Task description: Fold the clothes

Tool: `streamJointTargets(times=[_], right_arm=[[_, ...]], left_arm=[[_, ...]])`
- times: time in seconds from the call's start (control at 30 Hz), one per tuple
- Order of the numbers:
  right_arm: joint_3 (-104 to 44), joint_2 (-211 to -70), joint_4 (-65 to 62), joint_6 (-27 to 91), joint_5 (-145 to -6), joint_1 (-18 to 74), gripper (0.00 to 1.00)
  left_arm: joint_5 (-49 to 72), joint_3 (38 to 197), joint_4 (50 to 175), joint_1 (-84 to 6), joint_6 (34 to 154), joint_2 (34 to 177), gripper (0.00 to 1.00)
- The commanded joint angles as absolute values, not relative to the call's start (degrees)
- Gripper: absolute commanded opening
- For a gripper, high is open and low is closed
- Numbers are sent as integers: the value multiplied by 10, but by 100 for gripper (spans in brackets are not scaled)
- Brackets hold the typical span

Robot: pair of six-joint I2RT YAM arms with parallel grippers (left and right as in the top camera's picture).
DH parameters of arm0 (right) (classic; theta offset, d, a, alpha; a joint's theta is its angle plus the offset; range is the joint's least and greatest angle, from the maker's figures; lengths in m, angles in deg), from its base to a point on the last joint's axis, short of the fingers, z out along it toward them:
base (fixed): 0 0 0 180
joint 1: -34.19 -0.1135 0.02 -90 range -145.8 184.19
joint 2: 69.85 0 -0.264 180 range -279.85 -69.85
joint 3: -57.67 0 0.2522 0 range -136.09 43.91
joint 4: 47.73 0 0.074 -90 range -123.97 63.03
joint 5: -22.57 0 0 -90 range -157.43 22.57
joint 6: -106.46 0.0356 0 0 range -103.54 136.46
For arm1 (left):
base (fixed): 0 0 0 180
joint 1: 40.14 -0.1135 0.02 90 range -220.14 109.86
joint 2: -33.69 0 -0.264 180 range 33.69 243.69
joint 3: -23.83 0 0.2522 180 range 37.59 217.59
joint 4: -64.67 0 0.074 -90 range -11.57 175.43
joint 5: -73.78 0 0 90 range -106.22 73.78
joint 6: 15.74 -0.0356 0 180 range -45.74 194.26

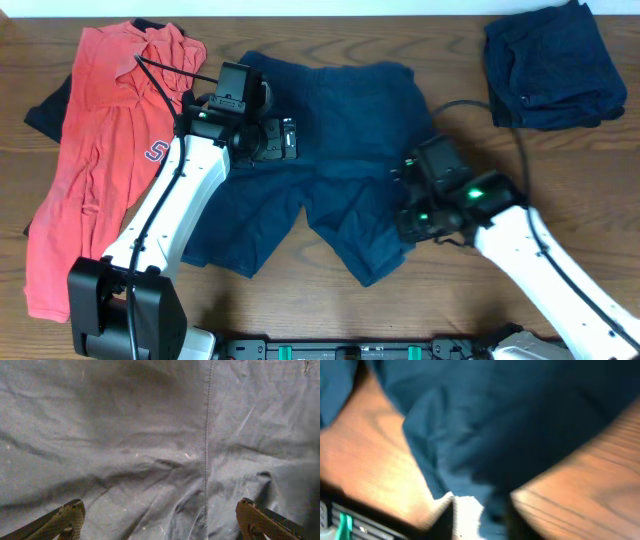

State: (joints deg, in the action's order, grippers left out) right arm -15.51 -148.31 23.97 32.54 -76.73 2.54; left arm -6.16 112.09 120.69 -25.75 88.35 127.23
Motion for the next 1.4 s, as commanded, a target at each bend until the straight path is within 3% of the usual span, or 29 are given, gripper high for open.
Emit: streamJointTargets(times=[0.0, 0.07, 0.33, 0.63, 0.87, 1.07, 1.3, 1.33, 1.37], right_arm=[[-162, -1520, 237, 305, -782, -19, 77], [-162, -1532, 240, 313, -779, -23, 84], [-162, -1511, 291, 425, -698, 26, 82], [-118, -1501, 319, 456, -692, 96, 79], [-28, -1501, 265, 493, -734, 106, 61], [51, -1501, 121, 497, -829, 105, 54], [130, -1506, -15, 497, -879, 106, 51], [134, -1506, -14, 497, -873, 106, 43], [135, -1506, -11, 496, -867, 106, 23]], left_arm=[[-69, 1118, 1208, -260, 876, 1279, 98], [-69, 1118, 1208, -260, 876, 1279, 98], [-69, 1118, 1208, -260, 876, 1279, 98], [-69, 1118, 1208, -260, 876, 1279, 98], [-69, 1118, 1208, -260, 876, 1279, 98], [-69, 1118, 1208, -260, 876, 1279, 98], [-69, 1118, 1208, -260, 876, 1279, 98], [-69, 1118, 1208, -260, 876, 1279, 98], [-69, 1118, 1208, -260, 876, 1279, 98]])
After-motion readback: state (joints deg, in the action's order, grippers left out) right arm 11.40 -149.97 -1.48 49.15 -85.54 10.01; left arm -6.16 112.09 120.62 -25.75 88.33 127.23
